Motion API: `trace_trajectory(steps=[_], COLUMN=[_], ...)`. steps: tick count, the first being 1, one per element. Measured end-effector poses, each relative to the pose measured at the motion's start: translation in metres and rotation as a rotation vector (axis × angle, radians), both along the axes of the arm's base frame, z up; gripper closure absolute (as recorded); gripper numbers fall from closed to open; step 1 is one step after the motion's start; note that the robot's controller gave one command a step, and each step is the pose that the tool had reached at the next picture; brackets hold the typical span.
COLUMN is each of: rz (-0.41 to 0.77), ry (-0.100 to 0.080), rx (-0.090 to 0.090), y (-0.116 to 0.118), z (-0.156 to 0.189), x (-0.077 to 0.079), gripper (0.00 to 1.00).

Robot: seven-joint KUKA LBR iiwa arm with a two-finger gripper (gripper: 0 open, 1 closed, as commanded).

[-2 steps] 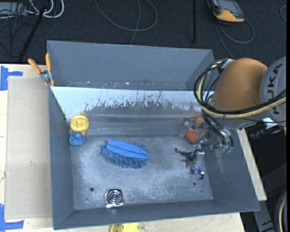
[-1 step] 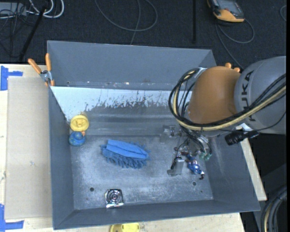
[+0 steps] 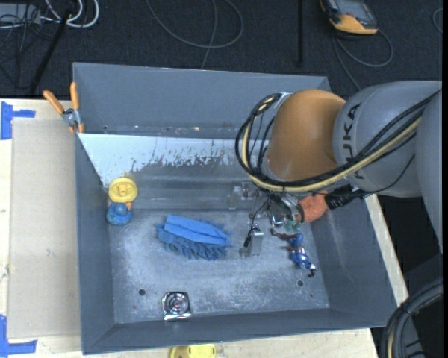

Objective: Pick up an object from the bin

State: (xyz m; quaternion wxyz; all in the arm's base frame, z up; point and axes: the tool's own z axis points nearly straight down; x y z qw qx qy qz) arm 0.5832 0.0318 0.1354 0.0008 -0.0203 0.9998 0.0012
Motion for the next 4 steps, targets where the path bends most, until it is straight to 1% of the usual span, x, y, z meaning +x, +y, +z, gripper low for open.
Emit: trace_trajectory(steps=[1,2,3,4], rz=[-0.005,0.087,0.087,0.395], ry=[-0.002,0.001,0.0,-0.001], rx=[-0.002,-0.002,-0.002,-0.002], y=[0.031,0.094,0.094,0.127], z=[-0.04,-0.055,-0.055,-0.021], x=[-0.005,0.029,0.029,0.034], gripper=[0.0,1.0,1.0,1.0])
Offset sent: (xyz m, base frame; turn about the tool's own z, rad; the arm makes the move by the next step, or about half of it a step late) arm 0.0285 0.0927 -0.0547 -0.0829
